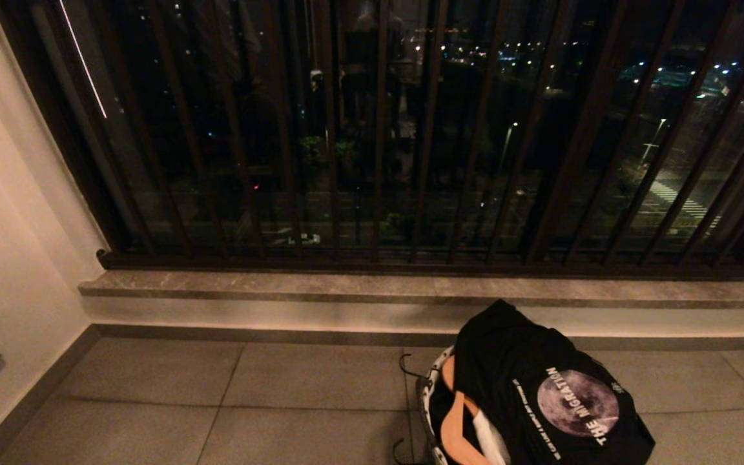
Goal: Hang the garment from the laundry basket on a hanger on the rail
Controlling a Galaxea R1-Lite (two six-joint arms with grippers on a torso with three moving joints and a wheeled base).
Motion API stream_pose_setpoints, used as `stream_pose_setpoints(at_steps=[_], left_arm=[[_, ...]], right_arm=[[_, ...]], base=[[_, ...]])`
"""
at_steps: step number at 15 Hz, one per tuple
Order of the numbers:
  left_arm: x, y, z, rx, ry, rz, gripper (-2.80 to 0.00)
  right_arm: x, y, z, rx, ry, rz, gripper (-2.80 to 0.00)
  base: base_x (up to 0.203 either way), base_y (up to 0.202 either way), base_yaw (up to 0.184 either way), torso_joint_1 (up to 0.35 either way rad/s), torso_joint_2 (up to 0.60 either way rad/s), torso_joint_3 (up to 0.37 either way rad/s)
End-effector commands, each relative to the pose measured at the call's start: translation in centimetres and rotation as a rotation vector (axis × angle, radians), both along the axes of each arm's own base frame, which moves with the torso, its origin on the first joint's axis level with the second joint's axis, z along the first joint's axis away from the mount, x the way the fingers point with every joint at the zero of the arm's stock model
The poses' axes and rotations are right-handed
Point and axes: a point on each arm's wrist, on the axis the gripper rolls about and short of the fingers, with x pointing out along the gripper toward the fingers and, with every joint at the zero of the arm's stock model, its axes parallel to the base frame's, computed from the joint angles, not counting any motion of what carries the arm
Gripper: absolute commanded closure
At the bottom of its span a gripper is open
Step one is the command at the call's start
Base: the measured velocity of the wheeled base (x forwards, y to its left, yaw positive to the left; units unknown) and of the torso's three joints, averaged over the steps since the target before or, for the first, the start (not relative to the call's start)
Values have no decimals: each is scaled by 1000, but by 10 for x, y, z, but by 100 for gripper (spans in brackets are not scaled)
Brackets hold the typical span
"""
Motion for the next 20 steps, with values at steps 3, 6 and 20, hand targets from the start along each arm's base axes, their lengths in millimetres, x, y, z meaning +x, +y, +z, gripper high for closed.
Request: stream_pose_setpoints(at_steps=[3,6,20], left_arm=[[1,0,-2,0,10,0,0],[1,0,-2,-6,8,1,0],[1,0,-2,-16,7,1,0]], right_arm=[[0,0,0,-1,1,0,0],[0,0,0,-1,1,2,0],[0,0,0,2,1,1,0]], base=[[43,0,0,2,2,-17],[0,0,0,3,1,-145],[0,0,0,3,1,-195]])
